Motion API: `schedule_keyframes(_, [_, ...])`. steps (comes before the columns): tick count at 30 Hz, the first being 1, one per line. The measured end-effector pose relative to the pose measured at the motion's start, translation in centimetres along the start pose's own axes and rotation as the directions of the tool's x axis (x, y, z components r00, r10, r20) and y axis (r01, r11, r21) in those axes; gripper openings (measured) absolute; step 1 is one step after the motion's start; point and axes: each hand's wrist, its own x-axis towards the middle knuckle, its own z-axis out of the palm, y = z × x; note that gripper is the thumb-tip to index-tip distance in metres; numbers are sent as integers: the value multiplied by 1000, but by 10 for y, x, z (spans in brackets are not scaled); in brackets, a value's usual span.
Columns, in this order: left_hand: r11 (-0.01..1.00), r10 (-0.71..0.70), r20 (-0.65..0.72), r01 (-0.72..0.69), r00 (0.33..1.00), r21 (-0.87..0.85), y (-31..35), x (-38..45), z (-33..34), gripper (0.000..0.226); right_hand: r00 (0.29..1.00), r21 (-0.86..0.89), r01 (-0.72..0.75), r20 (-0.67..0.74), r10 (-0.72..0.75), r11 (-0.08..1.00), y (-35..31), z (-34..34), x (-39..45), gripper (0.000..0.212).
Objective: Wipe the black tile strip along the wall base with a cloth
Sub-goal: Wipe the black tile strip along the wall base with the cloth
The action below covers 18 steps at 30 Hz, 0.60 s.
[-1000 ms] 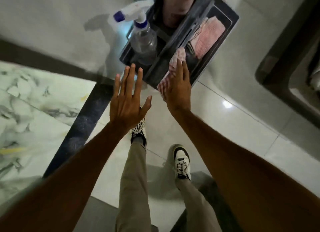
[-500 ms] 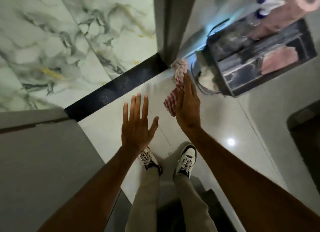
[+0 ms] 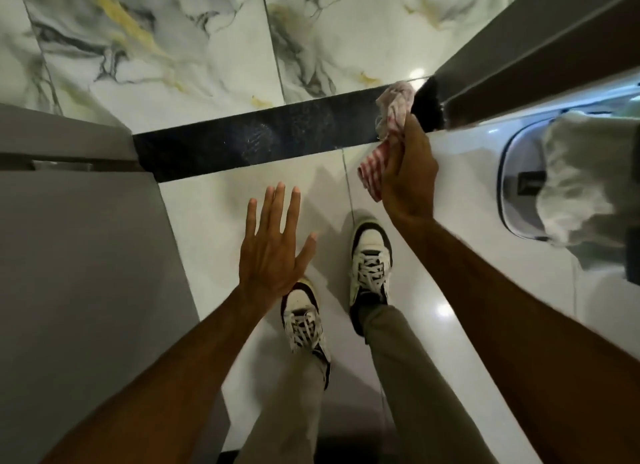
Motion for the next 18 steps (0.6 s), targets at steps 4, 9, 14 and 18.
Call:
schedule_keyframes(4, [998, -46, -23, 46, 999, -37, -19, 58, 103, 85, 998, -244, 49, 60, -36, 969, 81, 64, 52, 47])
schedule_keyframes(9, [999, 32, -69, -33, 997, -21, -43, 102, 225, 83, 994, -501, 76, 109, -24, 862, 192, 108, 95, 60])
schedule_keyframes(14, [992, 125, -137, -125, 983, 10, -74, 135, 283, 79, 973, -665, 220, 103, -204, 713, 252, 132, 121, 58])
schedule_keyframes(18, [983, 182, -283, -178, 942, 42, -84, 149, 305, 75, 903, -768, 129, -171, -395, 627, 255, 146, 168, 52])
